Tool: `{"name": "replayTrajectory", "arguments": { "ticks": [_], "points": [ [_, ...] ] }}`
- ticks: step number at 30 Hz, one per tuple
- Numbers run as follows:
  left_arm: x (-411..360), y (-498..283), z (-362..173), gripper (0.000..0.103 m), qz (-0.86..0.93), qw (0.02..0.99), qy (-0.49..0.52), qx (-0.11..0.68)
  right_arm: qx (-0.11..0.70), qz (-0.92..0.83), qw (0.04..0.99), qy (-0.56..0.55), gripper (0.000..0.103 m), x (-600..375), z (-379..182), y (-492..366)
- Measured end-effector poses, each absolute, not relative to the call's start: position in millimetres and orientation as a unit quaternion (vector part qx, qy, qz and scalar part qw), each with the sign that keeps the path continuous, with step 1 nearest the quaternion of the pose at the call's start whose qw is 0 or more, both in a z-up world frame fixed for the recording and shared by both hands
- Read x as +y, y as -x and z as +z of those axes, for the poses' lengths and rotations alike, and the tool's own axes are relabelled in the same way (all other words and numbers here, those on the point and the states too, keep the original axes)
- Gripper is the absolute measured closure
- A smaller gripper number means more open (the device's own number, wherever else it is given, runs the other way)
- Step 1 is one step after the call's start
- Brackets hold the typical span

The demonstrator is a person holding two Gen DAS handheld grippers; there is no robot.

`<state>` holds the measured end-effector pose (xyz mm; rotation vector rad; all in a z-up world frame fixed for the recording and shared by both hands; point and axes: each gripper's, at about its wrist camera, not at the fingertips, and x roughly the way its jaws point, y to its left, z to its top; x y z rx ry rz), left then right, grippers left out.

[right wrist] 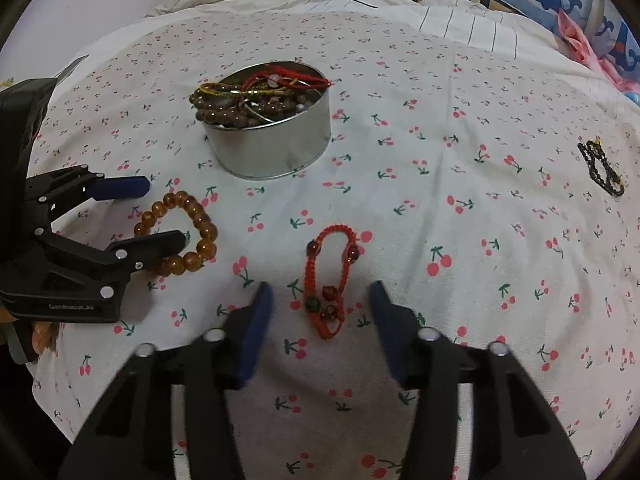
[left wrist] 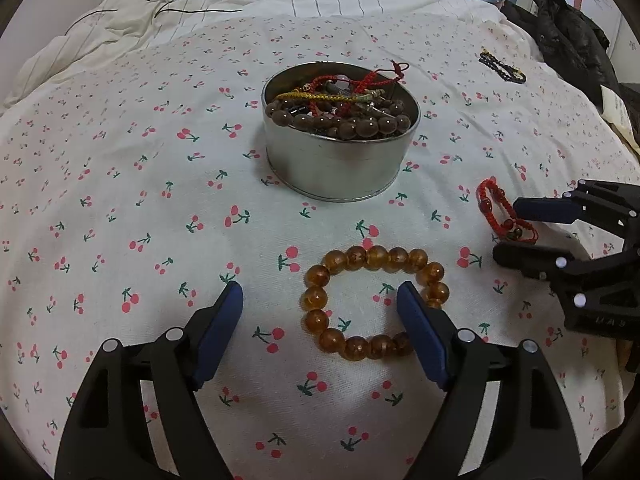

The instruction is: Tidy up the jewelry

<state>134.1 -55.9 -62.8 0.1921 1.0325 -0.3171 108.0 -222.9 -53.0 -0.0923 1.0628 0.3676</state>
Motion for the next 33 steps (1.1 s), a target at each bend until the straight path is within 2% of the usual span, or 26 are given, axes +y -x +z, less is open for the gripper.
{"name": "replayTrajectory", "arguments": {
  "ticks": [6, 7, 8, 9, 11, 13, 14, 29, 33],
  "points": [
    [-58.4, -133.6, -63.6, 0.027, -0.15, 0.854, -0.095, 0.489, 0.506, 0.172, 0.844, 0.035, 0.057, -224.5, -53.6, -110.6],
    [-58.5, -133.2, -63.6, 0.027, -0.15, 0.855, -0.094, 0.488, 0.505, 0.172, 0.845, 0.037, 0.063, -224.2, -53.3, -110.6],
    [-58.8, -132.3, -63.9, 0.034, -0.151, 0.855, -0.094, 0.487, 0.505, 0.173, 0.845, 0.036, 0.078, -224.4, -53.0, -110.5],
    [-58.7, -131.5, -63.2, 0.041, -0.155, 0.856, -0.092, 0.485, 0.506, 0.175, 0.844, 0.032, 0.086, -225.5, -52.5, -110.8],
    [-57.4, -130.7, -60.8, 0.07, -0.155, 0.857, -0.093, 0.482, 0.501, 0.179, 0.847, 0.016, 0.089, -228.6, -49.4, -111.1],
    [-54.5, -131.4, -58.7, 0.086, -0.155, 0.858, -0.09, 0.482, 0.49, 0.177, 0.854, 0.006, 0.089, -233.1, -44.2, -111.2],
    [-52.7, -132.2, -58.0, 0.09, -0.155, 0.858, -0.086, 0.482, 0.484, 0.177, 0.857, -0.003, 0.094, -236.4, -41.2, -111.4],
    [-33.4, -134.8, -34.5, 0.092, -0.115, 0.886, -0.092, 0.44, 0.428, 0.191, 0.882, -0.041, 0.094, -245.5, -10.8, -107.3],
    [-33.2, -137.7, -36.4, 0.092, -0.117, 0.883, -0.087, 0.447, 0.435, 0.196, 0.878, -0.045, 0.094, -244.8, -13.0, -109.8]
  ]
}}
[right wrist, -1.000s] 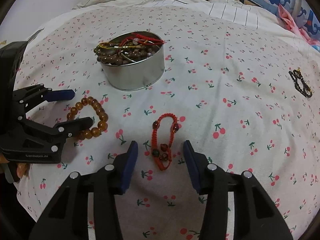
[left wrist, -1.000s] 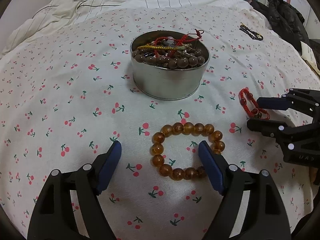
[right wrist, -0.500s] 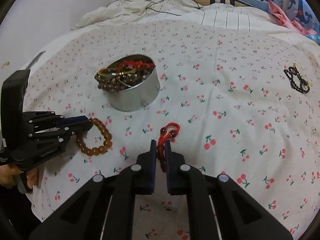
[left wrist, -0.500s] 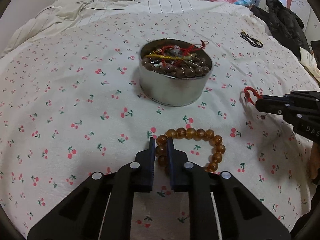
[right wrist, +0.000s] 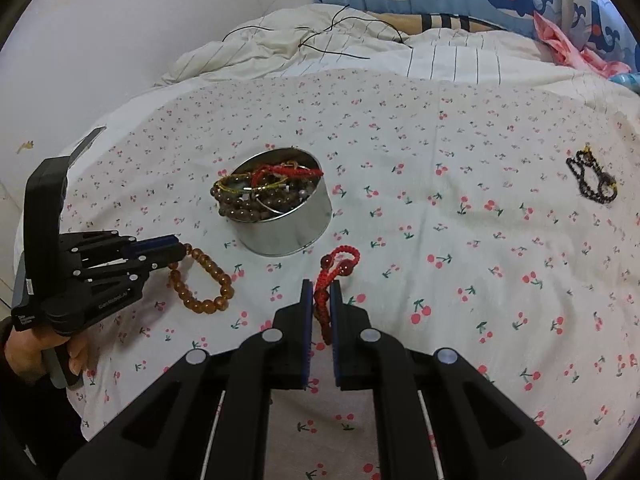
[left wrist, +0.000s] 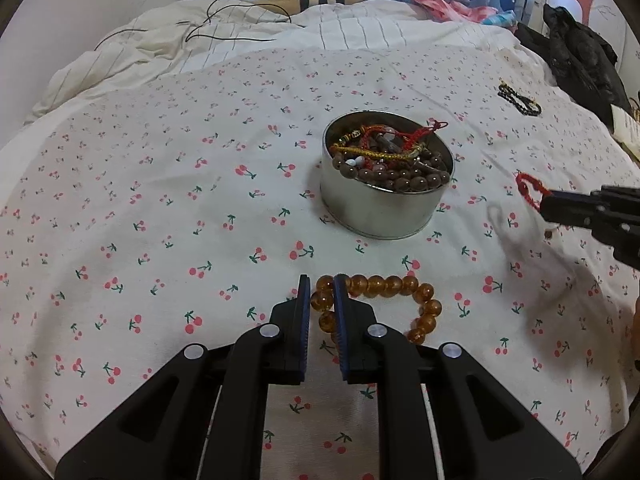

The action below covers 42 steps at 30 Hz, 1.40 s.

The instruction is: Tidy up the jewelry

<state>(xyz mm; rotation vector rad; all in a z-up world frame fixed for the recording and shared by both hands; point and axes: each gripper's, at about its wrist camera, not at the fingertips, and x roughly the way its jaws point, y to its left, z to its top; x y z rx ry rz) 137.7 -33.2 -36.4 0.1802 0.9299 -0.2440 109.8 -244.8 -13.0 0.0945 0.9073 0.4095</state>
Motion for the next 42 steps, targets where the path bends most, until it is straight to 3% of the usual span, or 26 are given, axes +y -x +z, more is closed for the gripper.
{"name": "replayTrajectory", "arguments": {
  "ticks": [9, 20, 21, 22, 23, 24, 26, 28, 40, 42],
  "points": [
    [-21.8, -137.0, -21.7, 0.092, -0.106, 0.897, -0.069, 0.423, 0.424, 0.211, 0.879, -0.053, 0.094, -242.4, -8.4, -107.0],
    [-31.1, -141.6, -41.7, 0.091, -0.116, 0.876, -0.081, 0.46, 0.47, 0.217, 0.854, -0.049, 0.094, -234.5, -30.1, -113.9],
    [-31.9, -142.1, -44.5, 0.09, -0.116, 0.873, -0.084, 0.466, 0.477, 0.213, 0.852, -0.046, 0.091, -234.1, -33.6, -114.7],
    [-32.6, -142.5, -47.1, 0.085, -0.117, 0.87, -0.085, 0.471, 0.484, 0.212, 0.848, -0.045, 0.077, -233.9, -36.3, -115.4],
    [-32.9, -142.6, -48.2, 0.08, -0.12, 0.869, -0.084, 0.472, 0.487, 0.208, 0.847, -0.044, 0.055, -234.3, -38.2, -115.4],
    [-33.0, -142.2, -48.1, 0.076, -0.118, 0.87, -0.083, 0.472, 0.487, 0.202, 0.849, -0.04, 0.049, -234.5, -38.6, -114.7],
    [-32.7, -141.6, -46.8, 0.052, -0.114, 0.872, -0.083, 0.47, 0.481, 0.197, 0.854, -0.026, 0.046, -233.0, -36.3, -112.7],
    [-30.3, -142.1, -45.8, 0.05, -0.109, 0.873, -0.076, 0.469, 0.482, 0.196, 0.854, -0.024, 0.039, -232.5, -37.1, -112.9],
    [-33.1, -146.8, -58.7, 0.041, -0.104, 0.862, -0.082, 0.49, 0.495, 0.185, 0.849, 0.017, 0.036, -214.9, -49.2, -114.8],
    [-33.4, -147.7, -60.5, 0.04, -0.102, 0.86, -0.081, 0.493, 0.497, 0.18, 0.848, 0.04, 0.04, -208.3, -52.7, -113.4]
  ]
}}
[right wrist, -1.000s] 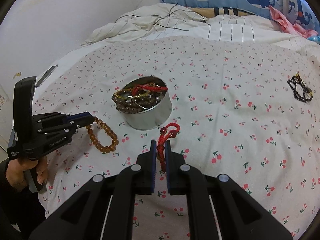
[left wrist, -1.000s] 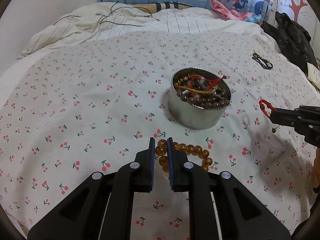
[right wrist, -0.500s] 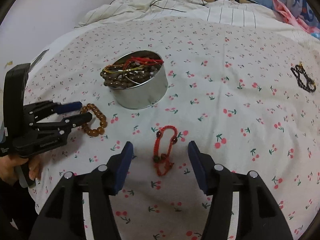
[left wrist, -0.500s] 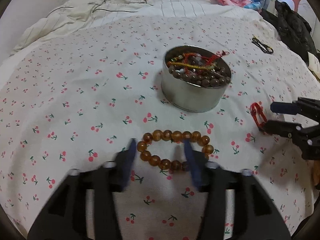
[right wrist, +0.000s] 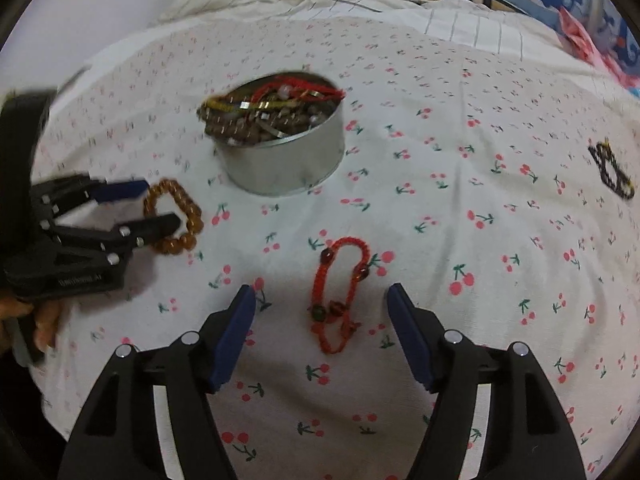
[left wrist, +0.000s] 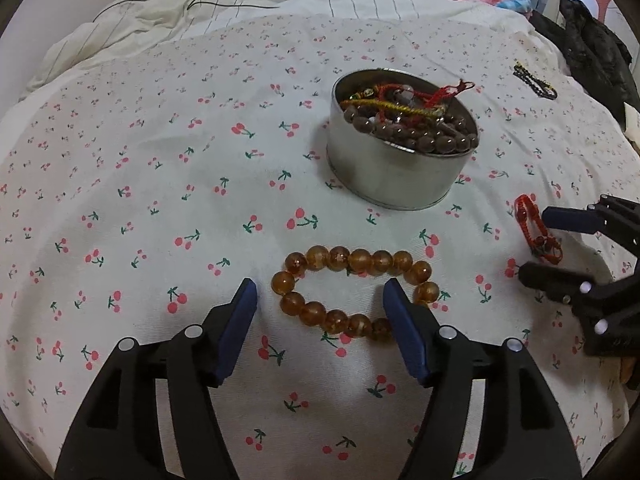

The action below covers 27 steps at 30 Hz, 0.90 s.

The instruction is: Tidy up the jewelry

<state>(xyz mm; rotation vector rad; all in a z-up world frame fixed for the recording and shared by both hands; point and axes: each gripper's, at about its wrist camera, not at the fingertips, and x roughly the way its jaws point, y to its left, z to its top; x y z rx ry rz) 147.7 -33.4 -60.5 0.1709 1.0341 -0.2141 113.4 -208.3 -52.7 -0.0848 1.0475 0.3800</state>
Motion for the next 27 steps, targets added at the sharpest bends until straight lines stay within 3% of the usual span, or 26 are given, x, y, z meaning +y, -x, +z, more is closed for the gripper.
{"name": "replayTrajectory", "arguments": {
  "ticks": [4, 7, 11, 12, 27],
  "points": [
    [-36.4, -145.7, -61.0, 0.04, -0.107, 0.861, -0.087, 0.49, 0.5, 0.184, 0.845, 0.041, 0.071, -208.9, -54.8, -113.4],
    [-39.3, -143.8, -59.6, 0.051, -0.113, 0.863, -0.091, 0.485, 0.501, 0.185, 0.845, 0.027, 0.086, -214.2, -54.6, -114.9],
    [-37.9, -143.0, -56.7, 0.083, -0.114, 0.865, -0.088, 0.48, 0.496, 0.189, 0.847, 0.012, 0.087, -217.9, -51.8, -116.7],
    [-37.0, -143.4, -56.5, 0.087, -0.119, 0.864, -0.082, 0.483, 0.494, 0.19, 0.848, 0.006, 0.087, -219.8, -50.8, -116.8],
    [-45.3, -137.2, -44.2, 0.091, -0.134, 0.873, -0.091, 0.461, 0.475, 0.211, 0.853, -0.05, 0.087, -231.8, -33.2, -115.5]
  ]
}}
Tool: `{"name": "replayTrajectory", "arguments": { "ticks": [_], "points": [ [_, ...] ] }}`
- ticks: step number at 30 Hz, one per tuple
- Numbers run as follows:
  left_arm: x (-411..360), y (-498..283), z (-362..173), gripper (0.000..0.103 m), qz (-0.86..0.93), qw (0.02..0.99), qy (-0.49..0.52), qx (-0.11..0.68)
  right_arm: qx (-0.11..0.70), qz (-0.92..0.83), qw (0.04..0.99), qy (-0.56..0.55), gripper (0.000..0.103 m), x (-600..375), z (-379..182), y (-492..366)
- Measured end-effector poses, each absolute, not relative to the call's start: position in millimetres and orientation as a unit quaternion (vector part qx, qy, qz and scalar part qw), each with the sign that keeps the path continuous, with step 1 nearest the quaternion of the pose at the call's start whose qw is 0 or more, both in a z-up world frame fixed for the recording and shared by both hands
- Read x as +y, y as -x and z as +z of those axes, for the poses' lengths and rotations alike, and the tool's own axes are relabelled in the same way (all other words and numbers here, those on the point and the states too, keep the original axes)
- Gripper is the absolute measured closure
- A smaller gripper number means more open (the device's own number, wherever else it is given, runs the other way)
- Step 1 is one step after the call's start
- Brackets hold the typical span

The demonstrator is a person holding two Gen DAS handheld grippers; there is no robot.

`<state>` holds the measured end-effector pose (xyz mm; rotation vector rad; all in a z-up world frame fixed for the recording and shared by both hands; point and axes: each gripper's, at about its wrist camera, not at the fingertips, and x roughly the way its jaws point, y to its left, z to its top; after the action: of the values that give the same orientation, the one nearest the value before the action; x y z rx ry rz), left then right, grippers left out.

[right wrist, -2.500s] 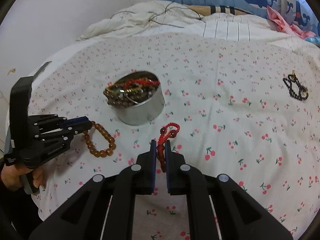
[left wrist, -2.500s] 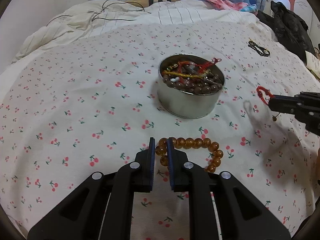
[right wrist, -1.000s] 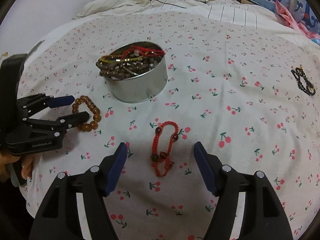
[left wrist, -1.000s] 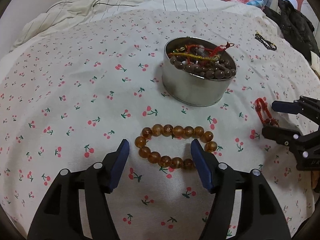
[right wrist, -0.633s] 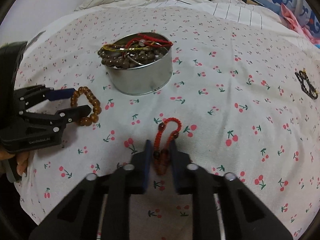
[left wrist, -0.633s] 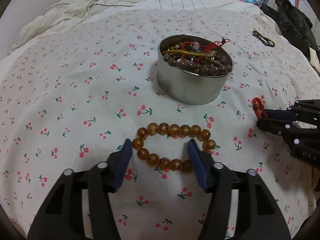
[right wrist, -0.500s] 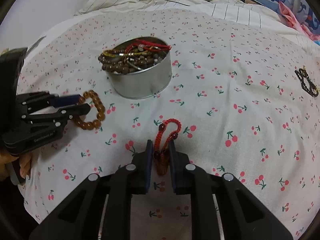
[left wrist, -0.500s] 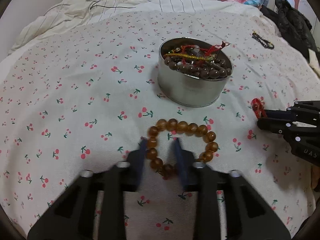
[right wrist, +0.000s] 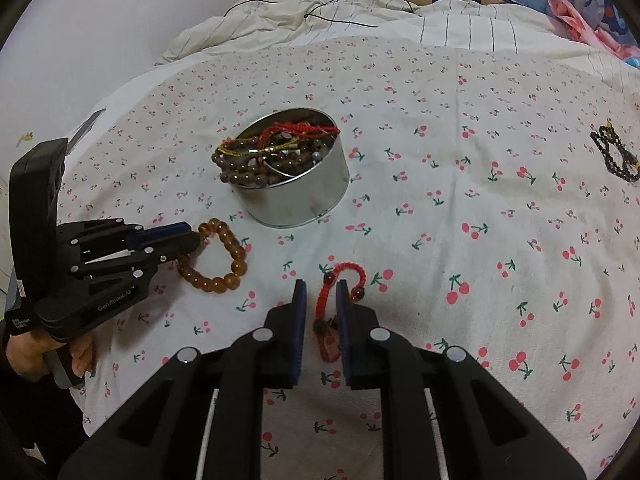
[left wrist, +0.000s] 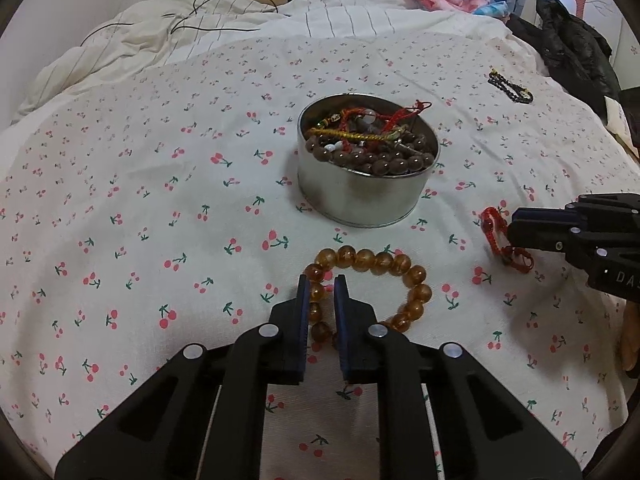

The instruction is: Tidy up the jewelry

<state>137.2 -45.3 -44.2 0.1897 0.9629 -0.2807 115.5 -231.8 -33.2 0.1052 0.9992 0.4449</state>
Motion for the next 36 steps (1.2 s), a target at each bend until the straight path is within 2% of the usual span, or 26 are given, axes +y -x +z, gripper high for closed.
{"name": "replayTrajectory", "arguments": {
  "ticks": [24, 25, 26, 28, 31, 33, 34, 35, 36],
  "points": [
    [-48.6, -128.1, -30.9, 0.091, -0.13, 0.886, -0.111, 0.43, 0.473, 0.222, 0.85, -0.064, 0.087, -235.3, -28.9, -115.3],
    [-48.6, -128.3, -31.3, 0.091, -0.131, 0.886, -0.111, 0.431, 0.482, 0.225, 0.844, -0.061, 0.081, -233.3, -32.2, -116.0],
    [-48.5, -129.2, -32.0, 0.091, -0.131, 0.885, -0.111, 0.433, 0.491, 0.226, 0.84, -0.056, 0.059, -229.6, -36.3, -115.8],
    [-47.4, -130.0, -34.9, 0.091, -0.132, 0.882, -0.11, 0.44, 0.489, 0.215, 0.845, -0.026, 0.037, -221.4, -36.7, -113.0],
    [-46.9, -132.8, -42.4, 0.09, -0.128, 0.875, -0.111, 0.453, 0.477, 0.197, 0.856, 0.02, 0.033, -213.0, -34.3, -108.7],
    [-47.1, -135.7, -49.5, 0.072, -0.124, 0.867, -0.115, 0.468, 0.478, 0.182, 0.859, 0.025, 0.032, -214.8, -36.8, -109.3],
    [-48.5, -136.9, -56.5, 0.047, -0.121, 0.86, -0.122, 0.481, 0.482, 0.175, 0.858, 0.03, 0.032, -215.5, -39.7, -110.4],
    [-50.8, -136.9, -63.1, 0.041, -0.11, 0.858, -0.133, 0.483, 0.493, 0.176, 0.851, 0.029, 0.032, -215.4, -45.4, -112.3],
    [-52.3, -136.1, -64.1, 0.041, -0.107, 0.86, -0.137, 0.48, 0.502, 0.182, 0.845, 0.028, 0.036, -214.6, -50.2, -113.4]
  ]
}}
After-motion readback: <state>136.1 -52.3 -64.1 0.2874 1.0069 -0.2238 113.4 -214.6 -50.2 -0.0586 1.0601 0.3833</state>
